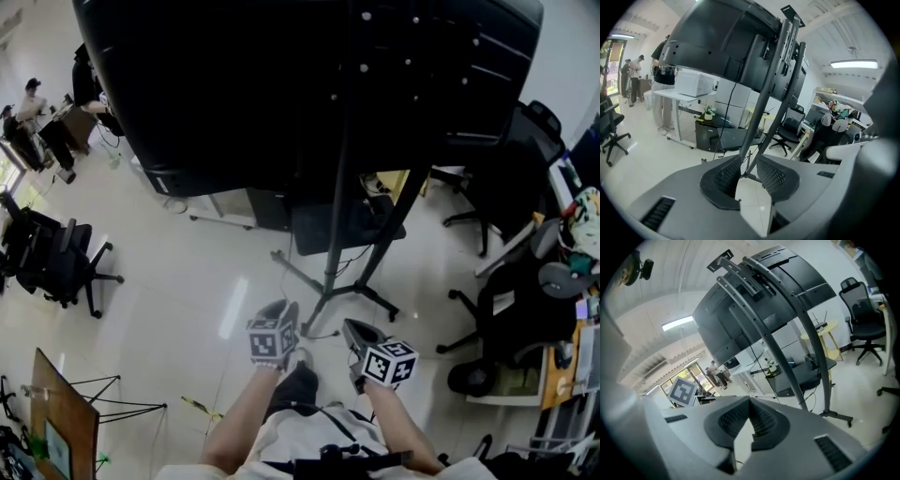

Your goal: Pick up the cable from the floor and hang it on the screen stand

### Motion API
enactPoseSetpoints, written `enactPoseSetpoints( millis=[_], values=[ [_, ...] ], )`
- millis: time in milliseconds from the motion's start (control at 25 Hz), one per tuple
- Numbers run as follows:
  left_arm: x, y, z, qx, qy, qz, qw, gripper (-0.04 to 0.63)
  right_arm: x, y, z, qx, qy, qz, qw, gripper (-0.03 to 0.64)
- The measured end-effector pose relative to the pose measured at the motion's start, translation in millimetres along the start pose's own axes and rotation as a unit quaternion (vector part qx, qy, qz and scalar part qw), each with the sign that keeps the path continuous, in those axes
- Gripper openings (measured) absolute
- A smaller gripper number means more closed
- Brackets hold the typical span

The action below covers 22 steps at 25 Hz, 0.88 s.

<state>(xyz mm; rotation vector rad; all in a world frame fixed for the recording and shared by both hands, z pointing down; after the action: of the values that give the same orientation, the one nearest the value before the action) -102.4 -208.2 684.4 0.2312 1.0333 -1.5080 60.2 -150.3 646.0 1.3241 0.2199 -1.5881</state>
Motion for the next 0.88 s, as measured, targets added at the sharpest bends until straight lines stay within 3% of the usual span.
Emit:
enactPoseSetpoints(
  millis=[560,880],
  values=[
    [91,-65,162,0.001,0.004,0.056,0.9984,0.135,53,60,123,-0.027,-0.005,0.049,0.998,0.011],
    [76,-119,239,0.026,-0.057,0.094,0.9936,0.135,52,82,161,-0.042,0.000,0.060,0.997,0.011]
  ],
)
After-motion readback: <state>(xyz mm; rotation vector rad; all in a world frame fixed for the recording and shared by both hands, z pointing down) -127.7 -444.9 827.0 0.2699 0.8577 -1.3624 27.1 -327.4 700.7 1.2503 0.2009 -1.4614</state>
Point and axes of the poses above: the fingertips, and each gripper's own axes: z forward along the fingers, y to its right, x out of its top, the point moved 2 cm from there along -z, backward along the fingers, and after that the axes turned 10 degrees about -z, right-handed, at the moved point
